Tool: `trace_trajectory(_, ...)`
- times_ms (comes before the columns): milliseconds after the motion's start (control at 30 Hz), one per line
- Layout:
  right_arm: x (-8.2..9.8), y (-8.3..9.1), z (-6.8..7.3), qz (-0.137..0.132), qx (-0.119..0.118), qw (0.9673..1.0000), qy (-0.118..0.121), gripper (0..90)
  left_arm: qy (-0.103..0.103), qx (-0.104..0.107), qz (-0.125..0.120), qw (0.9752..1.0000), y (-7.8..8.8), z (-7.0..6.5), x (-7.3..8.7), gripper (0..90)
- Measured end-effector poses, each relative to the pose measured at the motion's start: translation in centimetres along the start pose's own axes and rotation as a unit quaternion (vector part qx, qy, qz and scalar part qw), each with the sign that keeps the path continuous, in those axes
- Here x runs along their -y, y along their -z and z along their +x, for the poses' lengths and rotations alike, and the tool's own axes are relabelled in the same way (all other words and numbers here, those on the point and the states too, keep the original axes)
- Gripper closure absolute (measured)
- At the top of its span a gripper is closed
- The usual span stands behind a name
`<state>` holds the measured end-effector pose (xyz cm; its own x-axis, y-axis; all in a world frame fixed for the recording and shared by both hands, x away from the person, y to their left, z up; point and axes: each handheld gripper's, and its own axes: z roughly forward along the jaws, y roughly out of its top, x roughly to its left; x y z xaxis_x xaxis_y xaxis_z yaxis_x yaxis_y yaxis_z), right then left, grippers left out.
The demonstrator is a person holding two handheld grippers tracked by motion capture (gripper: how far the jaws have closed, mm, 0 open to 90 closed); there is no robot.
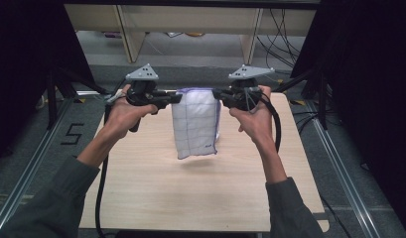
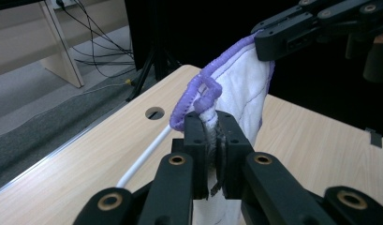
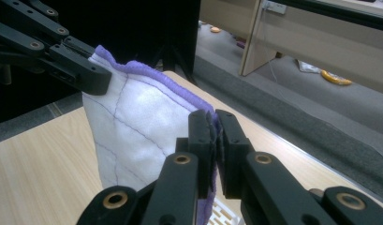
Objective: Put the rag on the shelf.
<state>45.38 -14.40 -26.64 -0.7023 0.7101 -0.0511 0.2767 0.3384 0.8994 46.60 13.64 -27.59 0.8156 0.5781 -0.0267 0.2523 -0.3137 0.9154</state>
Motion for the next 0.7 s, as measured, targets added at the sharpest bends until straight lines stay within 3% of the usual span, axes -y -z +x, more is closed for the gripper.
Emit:
trace_trajectory(133, -0.7, -0.2, -0.4, -0.009, -0.001, 0.9999, -0.008, 86.3, 0.003, -0.007, -0.003, 1.0, -0.2, 0.5, -0.9, 84.1)
trace_trajectory(267, -1.7, -0.5, -1.1, -0.009, 0.019, 0.9998, -0.002, 86.2, 0.006, -0.013, -0.014, 0.9998, -0.4, 0.9, -1.7, 84.0)
trace_trajectory(333, -1.9, -0.5, -1.1, -0.005, 0.018, 0.9998, -0.008, 86.3, 0.008, -0.016, -0.015, 0.9997, -0.5, 1.0, -1.9, 84.1)
trace_trajectory(433, -3.0, -1.0, -1.6, -0.003, 0.023, 0.9997, -0.004, 86.2, 0.014, -0.025, -0.023, 0.9993, -0.6, 1.6, -3.0, 84.0)
trace_trajectory(500, -3.6, -1.1, -1.7, 0.002, 0.029, 0.9994, -0.016, 86.3, 0.016, -0.026, -0.025, 0.9992, -0.6, 1.7, -3.1, 84.0)
trace_trajectory(700, -5.5, -1.9, -2.5, -0.011, 0.039, 0.9991, -0.011, 86.2, 0.032, -0.045, -0.033, 0.9979, -0.7, 2.9, -4.5, 84.0)
